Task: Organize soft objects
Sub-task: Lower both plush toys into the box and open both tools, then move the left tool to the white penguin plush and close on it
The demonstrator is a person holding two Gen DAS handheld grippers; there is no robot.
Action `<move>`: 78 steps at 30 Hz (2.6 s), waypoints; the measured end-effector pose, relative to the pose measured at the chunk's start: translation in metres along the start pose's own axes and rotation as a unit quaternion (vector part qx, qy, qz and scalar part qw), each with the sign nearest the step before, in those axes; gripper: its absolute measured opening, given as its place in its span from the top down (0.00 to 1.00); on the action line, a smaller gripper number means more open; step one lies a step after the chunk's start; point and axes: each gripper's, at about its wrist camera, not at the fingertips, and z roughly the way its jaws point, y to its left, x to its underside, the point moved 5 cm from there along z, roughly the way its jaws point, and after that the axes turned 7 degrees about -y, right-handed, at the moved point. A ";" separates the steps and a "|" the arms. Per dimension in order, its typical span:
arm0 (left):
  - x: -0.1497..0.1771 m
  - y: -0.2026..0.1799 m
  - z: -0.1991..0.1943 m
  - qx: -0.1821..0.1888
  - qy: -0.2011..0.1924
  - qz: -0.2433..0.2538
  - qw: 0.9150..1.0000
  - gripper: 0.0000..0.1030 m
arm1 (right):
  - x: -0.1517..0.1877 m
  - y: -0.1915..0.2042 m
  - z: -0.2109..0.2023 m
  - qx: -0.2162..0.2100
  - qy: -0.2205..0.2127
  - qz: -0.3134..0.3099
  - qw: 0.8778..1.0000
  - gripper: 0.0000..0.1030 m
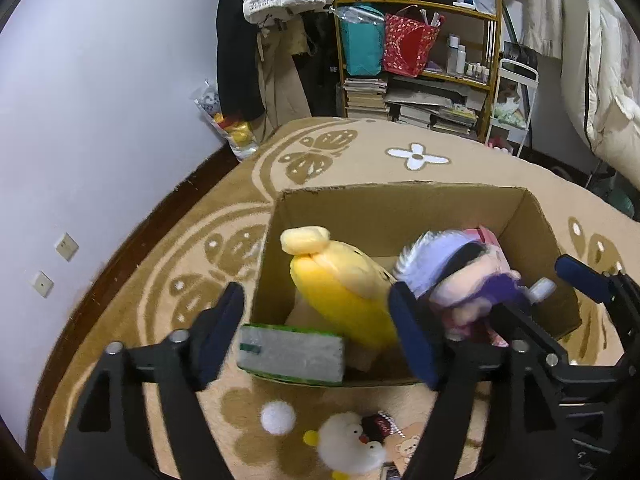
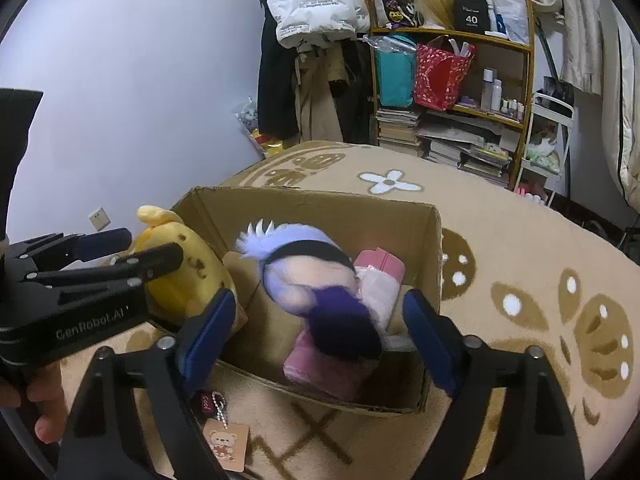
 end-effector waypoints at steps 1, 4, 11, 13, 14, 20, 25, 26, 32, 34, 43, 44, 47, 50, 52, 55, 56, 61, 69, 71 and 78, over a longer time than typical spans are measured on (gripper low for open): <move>-0.001 0.000 -0.002 0.000 -0.004 0.001 1.000 0.23 | 0.000 0.000 0.000 0.001 0.002 -0.001 1.000 0.12; -0.002 0.004 -0.005 0.004 -0.007 -0.005 1.000 0.18 | 0.000 0.001 -0.002 0.006 0.007 -0.006 1.000 0.12; -0.005 0.015 -0.009 0.008 -0.021 -0.020 1.000 0.08 | -0.002 0.008 -0.011 0.007 -0.004 -0.019 1.000 0.01; -0.006 0.018 -0.011 0.009 -0.021 -0.030 0.999 0.02 | -0.002 0.008 -0.012 0.007 -0.002 -0.017 1.000 0.01; -0.007 0.020 -0.013 0.007 -0.022 -0.035 0.999 0.02 | -0.001 0.008 -0.012 0.008 -0.001 -0.015 1.000 0.01; -0.005 0.025 -0.021 -0.004 -0.023 -0.040 0.999 0.01 | 0.000 0.004 -0.016 0.011 0.000 -0.005 1.000 0.00; -0.001 0.027 -0.028 -0.005 -0.024 -0.043 0.999 0.01 | 0.000 0.002 -0.025 0.012 -0.008 0.004 1.000 0.00; -0.001 0.027 -0.030 -0.006 -0.025 -0.042 0.999 0.01 | 0.000 0.003 -0.027 0.012 -0.008 0.005 1.000 0.00; 0.003 0.026 -0.041 -0.007 -0.031 -0.036 0.999 0.01 | -0.001 0.005 -0.035 0.011 -0.013 0.008 1.000 0.00; 0.005 0.025 -0.044 -0.008 -0.031 -0.032 0.999 0.01 | 0.001 0.005 -0.038 0.009 -0.013 0.012 1.000 0.00; 0.013 0.023 -0.058 -0.010 -0.031 -0.016 0.999 0.01 | 0.009 0.006 -0.056 0.007 -0.012 0.035 0.999 0.00; 0.015 0.023 -0.060 -0.013 -0.032 -0.014 0.999 0.01 | 0.009 0.007 -0.057 0.006 -0.011 0.037 0.999 0.00; 0.020 0.024 -0.062 -0.021 -0.031 -0.006 0.999 0.01 | 0.013 0.009 -0.060 0.007 -0.006 0.036 0.999 0.00; 0.026 0.023 -0.062 -0.023 -0.023 0.001 0.999 0.01 | 0.017 0.013 -0.061 0.008 0.002 0.031 0.999 0.00; 0.030 0.022 -0.060 -0.021 -0.015 0.003 1.000 0.01 | 0.020 0.017 -0.061 0.004 0.009 0.029 1.000 0.00; 0.037 0.022 -0.056 -0.010 0.000 -0.004 1.000 0.01 | 0.027 0.021 -0.062 0.000 0.020 0.019 1.000 0.00; 0.040 0.021 -0.053 -0.005 0.006 -0.007 1.000 0.01 | 0.029 0.022 -0.062 -0.002 0.025 0.014 1.000 0.00; 0.052 0.019 -0.045 0.001 0.030 -0.009 1.000 0.01 | 0.042 0.024 -0.055 -0.006 0.060 0.007 0.998 0.00; 0.070 0.018 -0.028 0.004 0.079 -0.004 0.997 0.01 | 0.060 0.025 -0.048 -0.014 0.097 0.007 0.995 0.00; 0.076 0.017 -0.022 0.006 0.095 -0.001 0.995 0.01 | 0.065 0.026 -0.044 -0.016 0.107 0.006 0.994 0.00; 0.097 0.014 0.002 0.015 0.148 -0.005 0.989 0.01 | 0.079 0.029 -0.031 -0.020 0.138 0.001 0.990 0.00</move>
